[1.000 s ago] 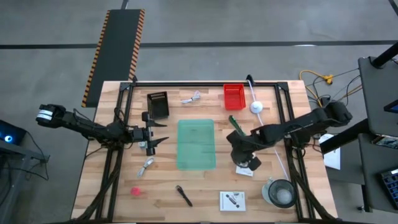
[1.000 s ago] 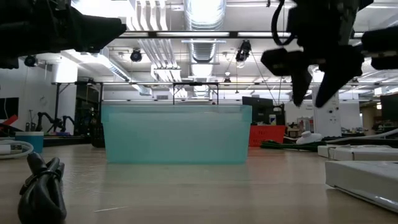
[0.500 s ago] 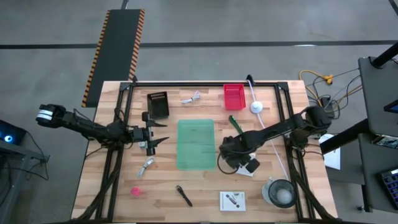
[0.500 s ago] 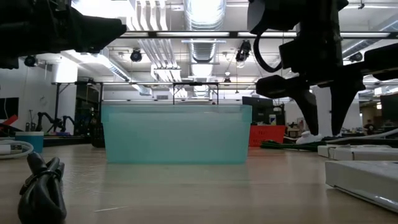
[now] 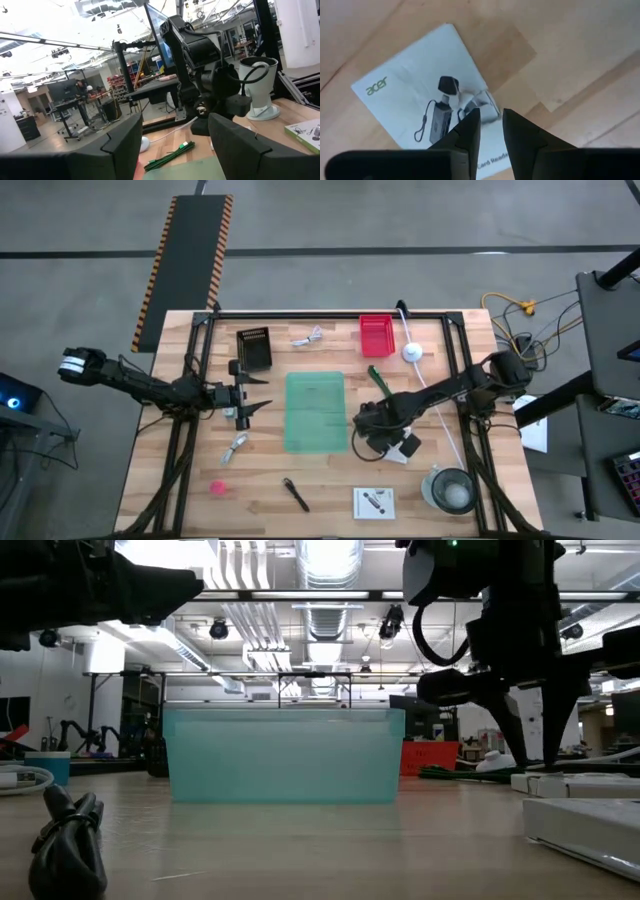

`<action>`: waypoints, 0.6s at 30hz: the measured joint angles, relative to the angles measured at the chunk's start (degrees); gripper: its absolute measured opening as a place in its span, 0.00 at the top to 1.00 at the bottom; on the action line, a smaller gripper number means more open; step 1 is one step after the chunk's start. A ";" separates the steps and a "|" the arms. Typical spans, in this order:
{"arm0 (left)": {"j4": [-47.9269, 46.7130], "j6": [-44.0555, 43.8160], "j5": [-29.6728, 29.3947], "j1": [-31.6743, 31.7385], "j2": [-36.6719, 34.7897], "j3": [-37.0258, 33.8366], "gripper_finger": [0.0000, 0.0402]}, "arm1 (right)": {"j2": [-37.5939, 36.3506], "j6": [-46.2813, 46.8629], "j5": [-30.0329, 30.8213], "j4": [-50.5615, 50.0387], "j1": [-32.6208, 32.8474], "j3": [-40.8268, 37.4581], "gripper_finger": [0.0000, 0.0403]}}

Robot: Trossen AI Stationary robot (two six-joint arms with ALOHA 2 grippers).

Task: Pick and place items into bin
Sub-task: Put the top white card reader box into the black bin

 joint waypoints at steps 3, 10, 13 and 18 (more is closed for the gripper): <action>-0.01 -0.02 -0.01 0.00 0.00 -0.01 0.47 | 0.19 -2.64 -0.03 0.89 0.73 -0.03 0.80; -0.03 -0.01 0.00 0.00 0.00 0.01 0.47 | 1.19 -8.22 0.44 1.64 1.04 -0.28 0.73; -0.03 -0.02 -0.01 -0.01 0.00 0.00 0.47 | 2.25 -10.15 0.43 1.99 1.04 -0.28 0.71; -0.01 -0.02 0.01 -0.01 0.00 -0.01 0.47 | 4.13 -12.23 0.28 2.91 1.04 -0.25 0.73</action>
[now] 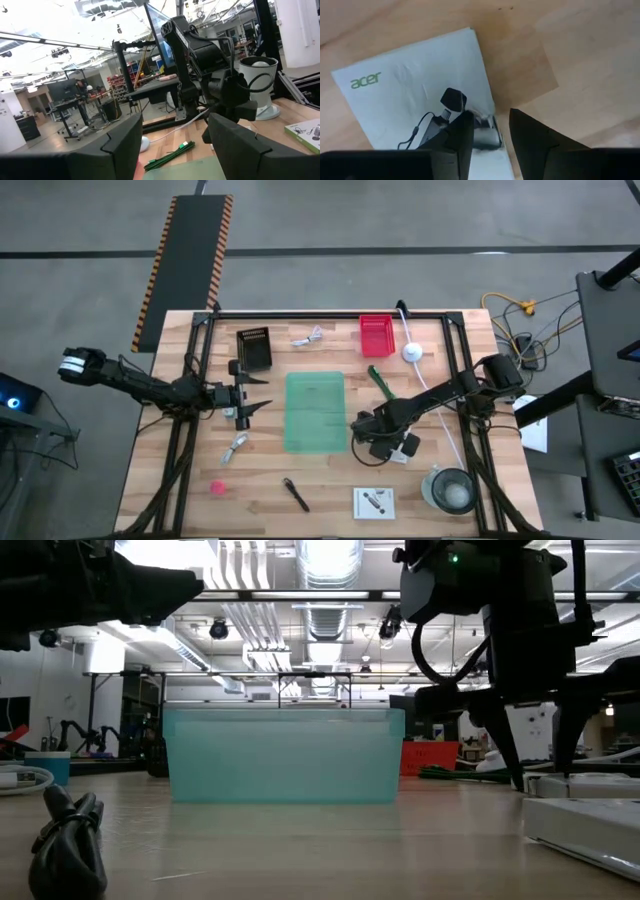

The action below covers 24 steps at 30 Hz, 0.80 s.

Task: Pick and place items into bin
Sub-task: Put the top white card reader box into the black bin

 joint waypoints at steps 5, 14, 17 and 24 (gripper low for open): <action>0.01 0.01 0.01 0.01 0.04 0.00 0.47 | 0.93 -0.42 -0.48 -0.32 0.00 0.20 0.80; -0.02 0.00 0.01 0.01 0.00 0.00 0.47 | 0.94 3.51 -0.31 0.06 -0.02 0.32 0.97; -0.02 -0.07 0.01 0.00 0.00 0.00 0.47 | 1.02 5.63 -0.28 0.06 -0.04 0.65 0.98; -0.06 -0.16 0.01 0.00 0.10 -0.23 0.47 | 0.11 7.15 -0.04 0.80 -0.02 0.62 0.98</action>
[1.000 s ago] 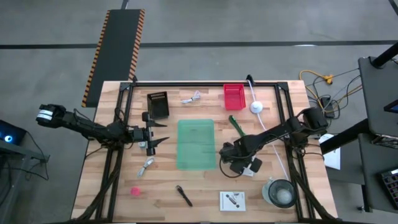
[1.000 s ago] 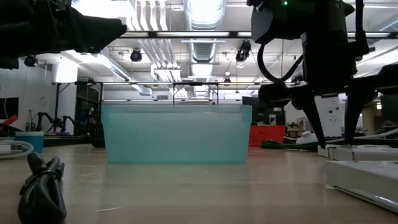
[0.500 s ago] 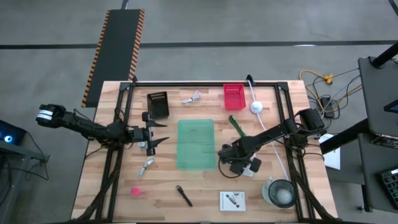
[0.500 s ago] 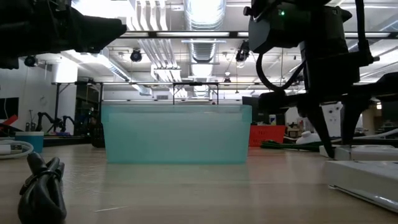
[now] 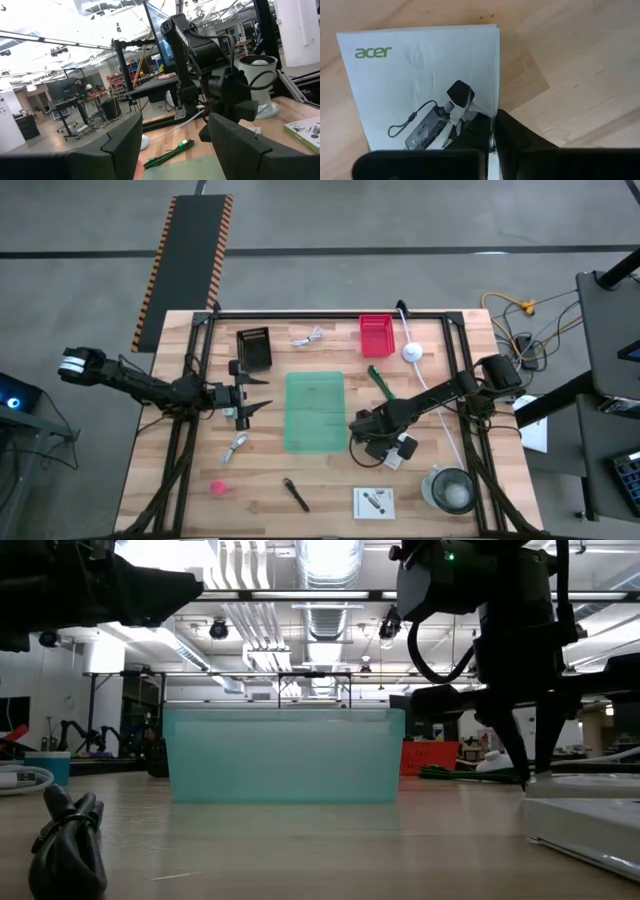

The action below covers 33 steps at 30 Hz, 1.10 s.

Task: Pick and place items into bin
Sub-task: Put the top white card reader box into the black bin

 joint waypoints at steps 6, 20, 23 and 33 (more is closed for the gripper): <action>0.03 -0.07 -0.01 0.00 0.01 -0.10 0.47 | -0.34 0.16 0.44 0.17 -0.02 -0.02 0.98; 0.03 -0.04 0.00 0.00 0.01 -0.14 0.47 | -6.02 11.21 3.93 2.58 -1.07 0.09 0.98; 0.00 -0.04 -0.01 0.00 0.01 -0.14 0.47 | -8.51 13.69 5.63 2.53 -1.13 0.09 0.98; 0.03 -0.04 0.00 0.00 0.01 -0.19 0.47 | -15.21 14.70 9.42 2.72 -1.14 0.09 0.98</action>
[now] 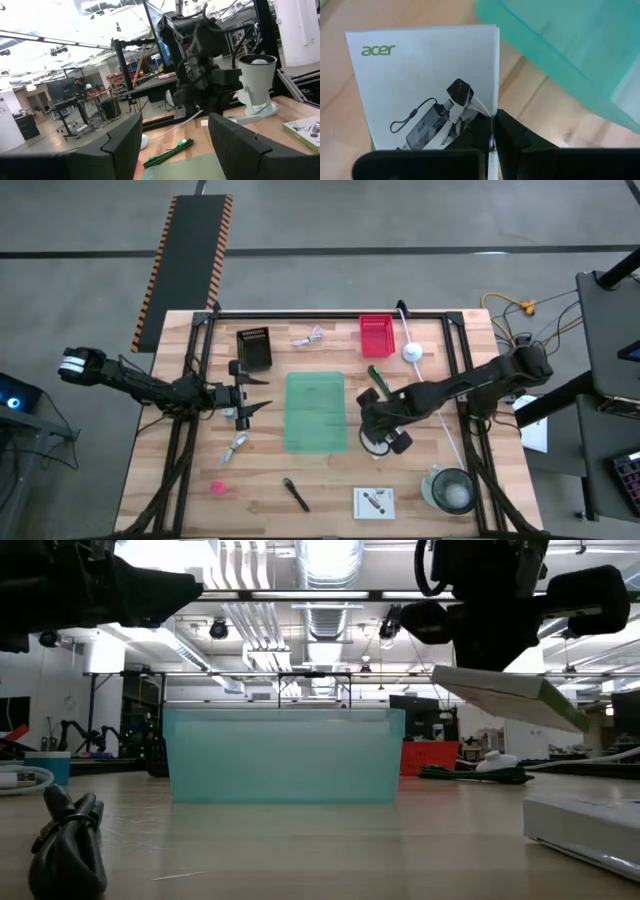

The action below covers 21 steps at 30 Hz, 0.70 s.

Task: Pick and place items into bin
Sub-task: Put the top white card reader box into the black bin

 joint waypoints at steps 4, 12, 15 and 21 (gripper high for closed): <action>0.00 0.00 0.01 0.00 0.00 -0.02 0.47 | -0.50 -0.16 -0.02 0.46 0.00 0.00 0.98; -0.02 0.00 0.01 0.00 0.02 -0.02 0.47 | -0.10 0.42 7.87 7.22 -0.37 0.00 0.98; -0.04 0.00 0.00 0.00 0.02 -0.02 0.47 | -0.08 2.60 9.34 10.91 -1.50 0.00 0.98; 0.00 0.00 0.01 0.00 0.02 -0.04 0.47 | -0.08 6.70 9.32 14.66 -4.22 -0.02 0.98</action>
